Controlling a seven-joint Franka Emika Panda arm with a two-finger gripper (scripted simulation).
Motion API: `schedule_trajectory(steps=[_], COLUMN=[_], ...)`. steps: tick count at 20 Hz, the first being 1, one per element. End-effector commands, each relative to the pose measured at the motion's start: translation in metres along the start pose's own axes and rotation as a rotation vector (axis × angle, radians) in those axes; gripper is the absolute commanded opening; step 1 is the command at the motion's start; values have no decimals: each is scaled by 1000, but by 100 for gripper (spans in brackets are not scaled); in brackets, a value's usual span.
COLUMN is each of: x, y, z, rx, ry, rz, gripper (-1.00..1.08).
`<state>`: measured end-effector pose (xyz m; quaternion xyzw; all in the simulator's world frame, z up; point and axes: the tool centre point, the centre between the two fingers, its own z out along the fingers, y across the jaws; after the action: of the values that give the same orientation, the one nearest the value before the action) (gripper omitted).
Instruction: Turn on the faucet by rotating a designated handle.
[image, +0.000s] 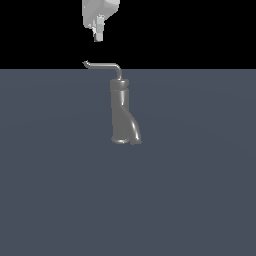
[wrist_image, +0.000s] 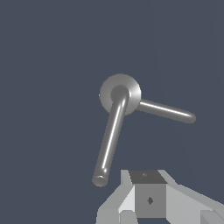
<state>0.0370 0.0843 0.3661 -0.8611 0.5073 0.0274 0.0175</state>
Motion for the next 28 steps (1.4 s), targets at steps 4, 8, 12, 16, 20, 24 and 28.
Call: schedule_trajectory(steps=[4, 8, 12, 16, 20, 24, 28], x=[-1, -3, -5, -6, -7, -7, -10], y=[-34, -52, -64, -71, -74, -73, -64], z=[28, 45, 57, 64, 67, 67, 67], rx=[0, 2, 4, 5, 6, 5, 5], ry=[25, 41, 54, 62, 65, 65, 65], rz=[119, 181, 225, 252, 260, 259, 259], gripper=[-100, -100, -100, -100, -100, -100, -100])
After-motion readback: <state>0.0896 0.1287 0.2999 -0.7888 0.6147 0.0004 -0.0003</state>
